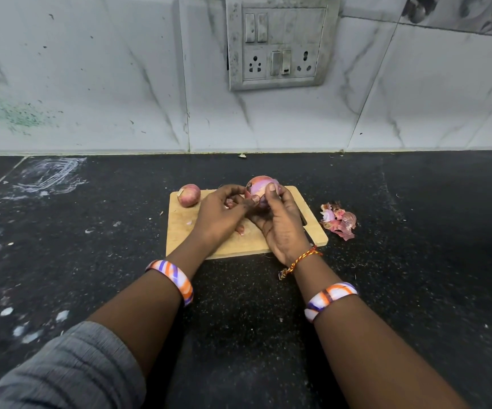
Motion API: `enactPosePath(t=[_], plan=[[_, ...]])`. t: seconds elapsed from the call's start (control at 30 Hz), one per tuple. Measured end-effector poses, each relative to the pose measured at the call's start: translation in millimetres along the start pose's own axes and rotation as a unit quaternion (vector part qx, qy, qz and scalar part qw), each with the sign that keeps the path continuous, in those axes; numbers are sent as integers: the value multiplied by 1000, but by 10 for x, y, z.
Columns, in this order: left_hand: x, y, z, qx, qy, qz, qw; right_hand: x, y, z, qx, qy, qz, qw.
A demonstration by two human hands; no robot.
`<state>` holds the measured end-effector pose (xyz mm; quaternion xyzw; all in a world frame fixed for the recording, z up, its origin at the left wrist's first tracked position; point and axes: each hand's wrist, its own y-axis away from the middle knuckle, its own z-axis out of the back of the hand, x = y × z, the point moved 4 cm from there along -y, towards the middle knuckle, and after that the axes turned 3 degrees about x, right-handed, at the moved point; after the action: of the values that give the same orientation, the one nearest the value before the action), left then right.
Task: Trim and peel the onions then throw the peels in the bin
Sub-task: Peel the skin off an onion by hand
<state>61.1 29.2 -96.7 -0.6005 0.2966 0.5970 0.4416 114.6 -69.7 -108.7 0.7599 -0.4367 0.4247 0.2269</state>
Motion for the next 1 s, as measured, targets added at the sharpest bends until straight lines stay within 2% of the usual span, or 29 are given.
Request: enactPosePath(t=[0.1, 0.23, 0.5, 0.63, 0.87, 1.0], plan=[[-8, -2, 2, 4, -19, -5, 1000, 18, 19, -10, -6, -1, 12, 1000], [-49, 24, -2, 10, -17, -6, 1000, 45, 38, -30, 28, -14, 17, 999], [-27, 30, 52, -35, 3, 18, 999, 66, 70, -51, 51, 37, 39, 997], [3, 36, 72, -41, 40, 41, 997, 90, 81, -39, 51, 2, 23, 998], [-46, 72, 118, -79, 67, 28, 994, 103, 115, -93, 52, 44, 13, 998], [-85, 94, 104, -74, 81, 22, 994, 114, 112, -94, 46, 33, -1, 998]])
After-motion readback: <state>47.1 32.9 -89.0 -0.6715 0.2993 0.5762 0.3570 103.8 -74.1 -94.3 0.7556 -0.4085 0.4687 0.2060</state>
